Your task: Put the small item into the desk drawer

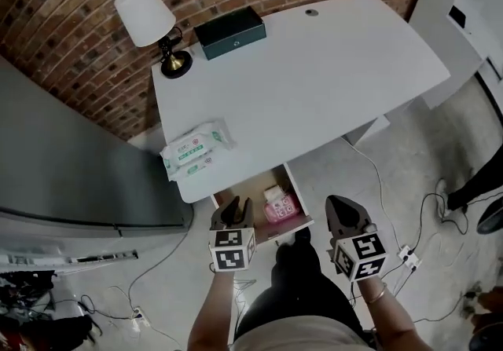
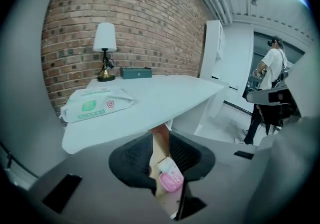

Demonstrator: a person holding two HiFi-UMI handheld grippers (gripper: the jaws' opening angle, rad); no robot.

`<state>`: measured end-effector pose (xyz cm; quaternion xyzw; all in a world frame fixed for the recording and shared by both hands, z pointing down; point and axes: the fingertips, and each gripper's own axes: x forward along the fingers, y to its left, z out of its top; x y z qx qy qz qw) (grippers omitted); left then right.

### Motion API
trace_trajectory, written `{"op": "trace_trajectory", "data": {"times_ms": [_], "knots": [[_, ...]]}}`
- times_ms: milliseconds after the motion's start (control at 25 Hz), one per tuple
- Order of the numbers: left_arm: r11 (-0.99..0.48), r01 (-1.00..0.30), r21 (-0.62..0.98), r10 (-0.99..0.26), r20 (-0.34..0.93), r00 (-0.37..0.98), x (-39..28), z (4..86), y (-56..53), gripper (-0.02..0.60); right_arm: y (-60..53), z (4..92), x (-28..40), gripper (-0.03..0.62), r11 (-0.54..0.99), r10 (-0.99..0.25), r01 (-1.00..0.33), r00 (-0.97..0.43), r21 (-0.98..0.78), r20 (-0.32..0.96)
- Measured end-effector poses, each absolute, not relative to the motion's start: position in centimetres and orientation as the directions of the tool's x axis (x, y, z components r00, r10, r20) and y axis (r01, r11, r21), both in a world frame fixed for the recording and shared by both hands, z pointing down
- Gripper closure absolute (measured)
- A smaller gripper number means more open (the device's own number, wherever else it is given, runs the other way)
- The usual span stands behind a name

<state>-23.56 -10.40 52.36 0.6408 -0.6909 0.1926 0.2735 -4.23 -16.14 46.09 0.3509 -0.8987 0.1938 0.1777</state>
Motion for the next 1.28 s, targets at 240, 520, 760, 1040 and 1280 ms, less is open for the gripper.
{"op": "trace_trajectory", "data": {"times_ms": [240,520,760,1040,1280], "knots": [[0.203,-0.975,0.094,-0.82,0.56,-0.117,-25.9,47.7,-6.5,0.503,-14.6,43.7,-6.5,0.586,0.727,-0.532,-0.653,-0.731,-0.211,0.428],[0.295,-0.951,0.098,-0.836,0.509,-0.206,-27.8,45.4,-1.5,0.532,-11.9,42.6,-8.6,0.586,0.779,-0.494,-0.599,-0.769,-0.187,0.405],[0.354,-0.928,0.12,-0.836,0.486,-0.256,-29.1,44.7,2.4,0.534,-9.6,41.7,-9.8,0.588,0.814,-0.458,-0.553,-0.798,-0.175,0.391],[0.377,-0.918,0.124,-0.837,0.47,-0.281,-29.7,44.1,4.9,0.534,-8.1,41.2,-10.7,0.588,0.844,-0.434,-0.519,-0.811,-0.139,0.393],[0.375,-0.918,0.126,-0.847,0.449,-0.284,-30.4,43.6,5.4,0.532,-7.3,41.0,-11.6,0.588,0.857,-0.42,-0.5,-0.818,-0.126,0.392]]}}
